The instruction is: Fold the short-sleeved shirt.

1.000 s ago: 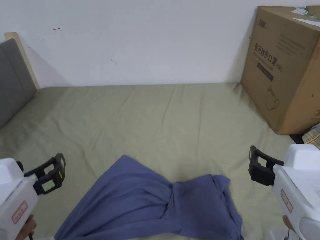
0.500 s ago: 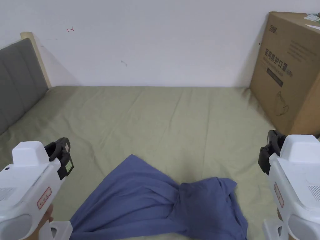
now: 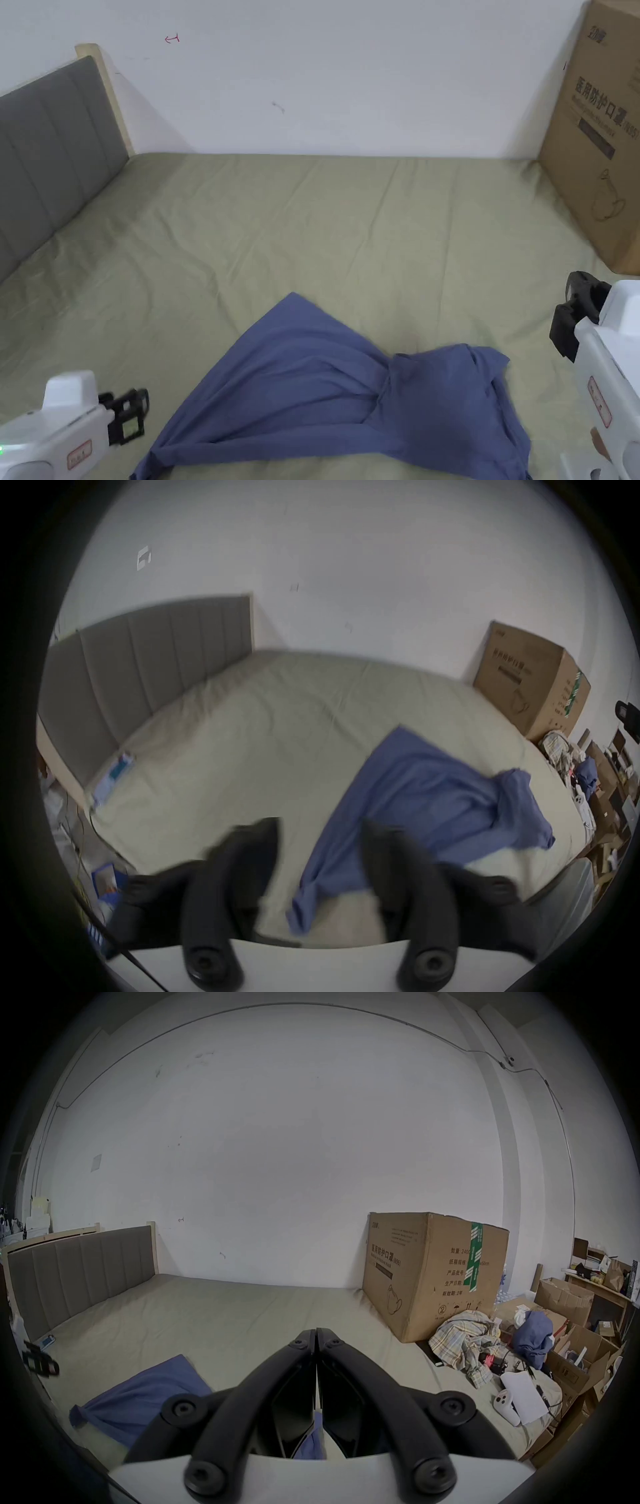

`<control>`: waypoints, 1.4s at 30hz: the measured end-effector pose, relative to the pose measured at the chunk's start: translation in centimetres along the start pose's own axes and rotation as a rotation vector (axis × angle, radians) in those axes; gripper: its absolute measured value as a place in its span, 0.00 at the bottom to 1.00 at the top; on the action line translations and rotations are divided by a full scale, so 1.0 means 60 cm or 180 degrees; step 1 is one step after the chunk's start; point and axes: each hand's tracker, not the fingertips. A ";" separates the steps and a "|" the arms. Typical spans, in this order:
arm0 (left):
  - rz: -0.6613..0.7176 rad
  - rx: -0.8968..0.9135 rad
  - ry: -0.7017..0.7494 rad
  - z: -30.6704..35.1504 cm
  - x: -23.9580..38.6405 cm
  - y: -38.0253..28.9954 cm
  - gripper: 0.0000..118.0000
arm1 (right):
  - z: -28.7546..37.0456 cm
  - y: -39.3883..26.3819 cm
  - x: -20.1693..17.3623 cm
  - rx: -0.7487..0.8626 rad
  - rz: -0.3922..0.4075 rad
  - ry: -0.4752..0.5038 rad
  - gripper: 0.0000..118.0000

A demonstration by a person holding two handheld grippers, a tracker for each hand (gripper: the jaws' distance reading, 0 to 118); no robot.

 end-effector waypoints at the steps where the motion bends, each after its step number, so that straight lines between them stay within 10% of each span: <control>1: 0.0069 -0.0133 -0.0021 -0.005 -0.004 -0.007 0.74 | -0.002 -0.003 -0.001 -0.0020 0.0002 0.0006 0.00; 8: 0.0309 -0.0584 0.0002 -0.060 -0.009 -0.070 0.87 | -0.008 -0.022 0.004 -0.0186 -0.0034 0.0017 0.00; 14: 0.0109 -0.0629 0.0132 -0.094 0.011 -0.090 0.47 | -0.007 -0.032 0.020 -0.0270 -0.0042 -0.0025 0.00; 16: 0.0155 -0.0689 0.0102 -0.103 0.013 -0.096 0.10 | -0.005 -0.036 0.027 -0.0297 -0.0058 -0.0041 0.00; 26: 0.0186 -0.0564 0.0069 -0.073 0.011 -0.087 0.02 | -0.036 -0.103 0.055 -0.0882 -0.0115 -0.0088 0.02; 28: 0.0207 -0.0496 0.0012 -0.059 0.010 -0.077 0.02 | -0.054 -0.136 0.054 -0.1193 -0.0074 -0.0073 0.30; 30: 0.0230 -0.0462 -0.0030 -0.050 0.009 -0.069 0.02 | -0.075 -0.177 0.051 -0.1446 -0.0088 0.0074 0.81; 31: 0.0248 -0.0448 -0.0055 -0.047 0.009 -0.067 0.02 | -0.082 -0.201 0.047 -0.1559 -0.0087 0.0093 0.88; 42: 0.0283 -0.0505 -0.0101 -0.058 0.012 -0.069 0.02 | -0.086 -0.325 -0.024 -0.2150 0.0005 0.0514 0.69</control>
